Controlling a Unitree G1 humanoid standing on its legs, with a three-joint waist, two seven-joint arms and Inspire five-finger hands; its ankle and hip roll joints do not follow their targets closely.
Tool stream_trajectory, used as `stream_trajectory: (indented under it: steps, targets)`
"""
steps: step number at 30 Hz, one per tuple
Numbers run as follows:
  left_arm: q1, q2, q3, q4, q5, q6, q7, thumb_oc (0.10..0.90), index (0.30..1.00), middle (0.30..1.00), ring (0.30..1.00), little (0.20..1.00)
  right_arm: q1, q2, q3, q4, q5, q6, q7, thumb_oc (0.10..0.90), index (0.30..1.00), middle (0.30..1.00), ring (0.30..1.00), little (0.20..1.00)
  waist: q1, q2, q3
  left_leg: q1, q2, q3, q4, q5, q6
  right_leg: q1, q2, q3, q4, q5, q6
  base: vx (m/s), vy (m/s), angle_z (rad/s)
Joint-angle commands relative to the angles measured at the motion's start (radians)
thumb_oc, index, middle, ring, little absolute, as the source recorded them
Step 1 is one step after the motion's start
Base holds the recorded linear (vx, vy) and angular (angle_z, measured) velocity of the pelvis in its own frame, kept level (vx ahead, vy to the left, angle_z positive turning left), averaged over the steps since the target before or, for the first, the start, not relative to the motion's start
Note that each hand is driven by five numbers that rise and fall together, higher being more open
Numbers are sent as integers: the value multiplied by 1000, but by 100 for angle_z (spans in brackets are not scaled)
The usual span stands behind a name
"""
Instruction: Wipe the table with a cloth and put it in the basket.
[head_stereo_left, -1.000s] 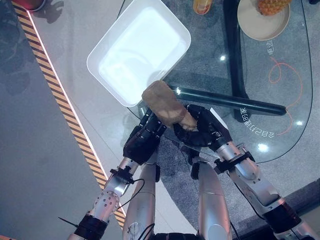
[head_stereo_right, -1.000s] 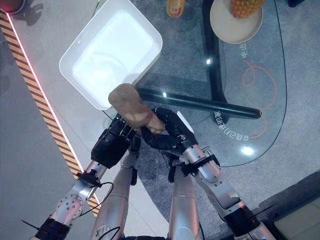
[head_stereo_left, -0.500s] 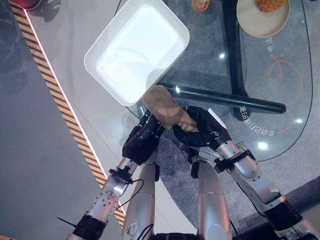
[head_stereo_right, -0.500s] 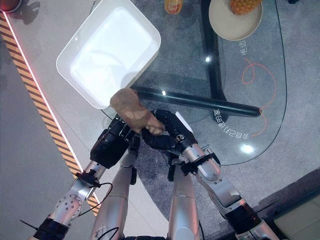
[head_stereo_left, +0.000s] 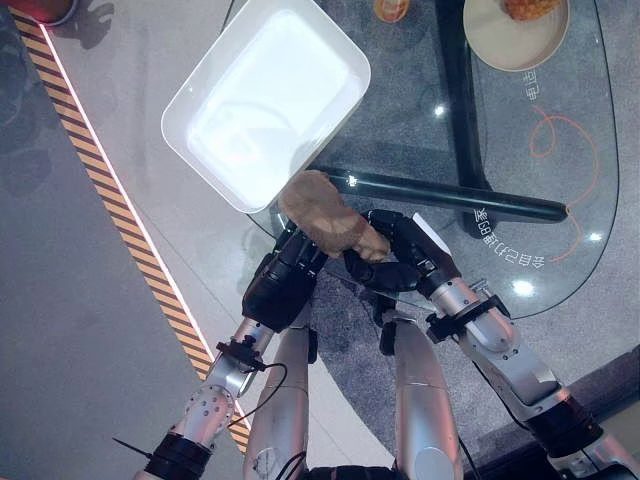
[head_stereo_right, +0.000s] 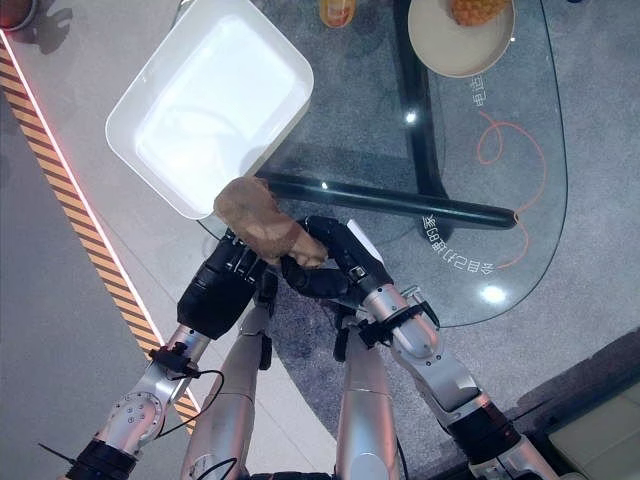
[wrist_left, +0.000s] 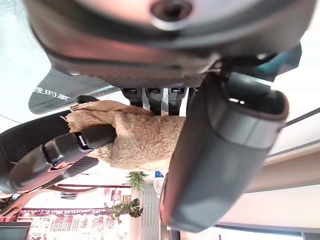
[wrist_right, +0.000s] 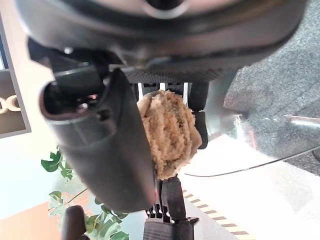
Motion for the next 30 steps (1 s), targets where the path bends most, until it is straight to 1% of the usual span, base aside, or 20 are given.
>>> stream_trajectory:
  steps: [1,6,9,11,13,14,16,18,19,20,21,22,28,30]
  targets:
    - [-14,-6,5,-209,-29,2,-136,800,900,900,900,900,-18,-34,47,-128,2,-25,100,100,300,300,300,200,15,-12,-28,12,-59,149,111,-142,59,24,99,24,-175,159,8,0,0,0]
    - [-15,4,-5,-207,-3,3,-132,800,900,900,900,900,-31,-46,81,-133,-26,6,162,100,300,300,300,200,19,-9,-28,6,-61,147,110,-139,59,20,96,22,-177,160,7,0,0,0]
    - [-19,7,-9,-201,0,-1,-128,800,900,900,900,900,-40,-51,93,-132,-54,13,164,100,300,300,300,200,20,-9,-28,7,-62,145,108,-138,60,21,95,22,-178,160,7,0,0,0]
    - [-24,13,-12,-200,2,-7,-113,800,900,900,900,900,-52,-67,105,-138,-136,25,151,100,300,300,300,200,21,-10,-28,4,-63,144,108,-137,60,17,96,22,-177,162,8,0,0,0]
    - [-24,15,-11,-200,8,-9,-103,800,900,900,900,900,-57,-77,108,-144,-180,32,139,100,300,300,300,200,21,-10,-28,4,-63,143,107,-136,61,16,97,22,-175,162,8,0,0,0]
    - [-23,17,-14,-203,25,-20,-79,800,900,900,900,900,-58,-91,111,-158,-242,46,118,100,300,300,300,200,20,-11,-28,3,-64,142,106,-135,61,15,98,25,-176,164,9,0,0,0]
    - [-17,11,-13,-206,37,-32,-59,800,900,900,900,900,-58,-98,111,-172,-275,55,106,100,300,300,300,200,19,-11,-28,3,-65,142,104,-133,63,14,100,27,-176,164,9,0,0,0]
    - [-13,7,-13,-208,35,-42,-56,800,900,900,900,900,-56,-101,110,-183,-277,57,96,100,300,300,300,200,19,-11,-28,3,-66,142,102,-133,64,13,101,27,-175,163,9,0,0,0]
    - [-9,4,-11,-212,26,-45,-52,764,869,869,869,864,-55,-102,106,-192,-273,58,85,100,300,300,300,200,19,-11,-28,3,-66,142,103,-134,66,12,102,29,-174,163,10,0,0,0]
    - [-6,1,-9,-213,19,-49,-45,652,773,773,773,752,-53,-101,103,-194,-274,58,72,100,300,300,300,200,19,-12,-28,3,-67,142,102,-134,66,11,102,30,-175,163,10,0,0,0]
    - [-3,-5,-5,-210,12,-56,-32,204,389,389,389,304,-49,-99,96,-194,-287,59,52,100,300,300,300,200,19,-12,-28,1,-69,140,101,-133,67,12,102,30,-179,165,11,0,0,0]
    - [-1,-9,-3,-209,10,-58,-25,100,300,300,300,200,-49,-98,94,-194,-293,65,38,100,300,300,300,200,19,-12,-28,3,-69,139,99,-133,68,13,102,30,-181,165,11,0,0,0]
    - [20,-28,9,-220,2,-71,5,100,300,300,300,200,-27,-90,74,-193,-319,65,10,100,300,300,300,200,22,-11,-28,1,-71,138,94,-132,70,12,102,30,-186,167,12,0,0,0]
    - [23,-30,11,-221,-4,-75,11,100,300,300,300,200,-21,-90,67,-198,-309,59,6,100,300,300,300,200,21,-12,-28,3,-71,138,93,-132,70,13,101,30,-188,168,13,0,0,0]
